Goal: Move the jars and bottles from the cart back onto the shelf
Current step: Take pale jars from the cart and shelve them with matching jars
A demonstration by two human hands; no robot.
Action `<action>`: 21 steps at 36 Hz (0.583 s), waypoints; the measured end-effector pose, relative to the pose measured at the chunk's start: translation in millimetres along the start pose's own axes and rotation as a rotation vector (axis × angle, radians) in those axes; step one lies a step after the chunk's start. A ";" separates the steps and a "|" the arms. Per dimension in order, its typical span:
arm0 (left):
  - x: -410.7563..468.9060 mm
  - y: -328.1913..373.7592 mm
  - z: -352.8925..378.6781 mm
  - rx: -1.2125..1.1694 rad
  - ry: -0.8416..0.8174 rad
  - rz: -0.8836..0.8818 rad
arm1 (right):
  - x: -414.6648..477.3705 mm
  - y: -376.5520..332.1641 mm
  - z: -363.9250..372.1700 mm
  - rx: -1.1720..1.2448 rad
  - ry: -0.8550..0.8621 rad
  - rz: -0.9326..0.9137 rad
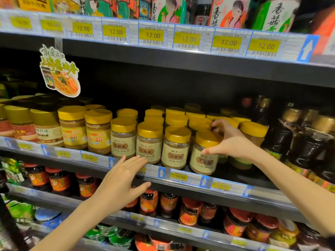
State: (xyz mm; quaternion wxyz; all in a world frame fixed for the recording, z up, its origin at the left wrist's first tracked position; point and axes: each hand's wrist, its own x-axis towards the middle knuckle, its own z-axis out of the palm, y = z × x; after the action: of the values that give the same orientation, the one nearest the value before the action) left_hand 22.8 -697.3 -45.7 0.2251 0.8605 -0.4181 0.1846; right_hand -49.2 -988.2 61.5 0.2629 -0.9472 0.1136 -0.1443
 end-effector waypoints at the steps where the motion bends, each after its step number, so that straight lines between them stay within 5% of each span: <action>1: 0.4 0.3 0.5 -0.007 0.000 -0.005 | 0.4 0.2 0.1 0.001 -0.008 0.001; 21: -1.6 -8.9 -19.5 -0.017 -0.240 0.053 | -18.9 -12.0 12.0 -0.195 0.147 -0.031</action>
State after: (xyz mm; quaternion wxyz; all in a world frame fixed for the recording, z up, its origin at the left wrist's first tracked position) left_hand 26.5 -680.8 -32.4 0.1757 0.8631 -0.4663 0.0825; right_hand -61.1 -967.0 54.0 0.1583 -0.9567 0.1312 -0.2059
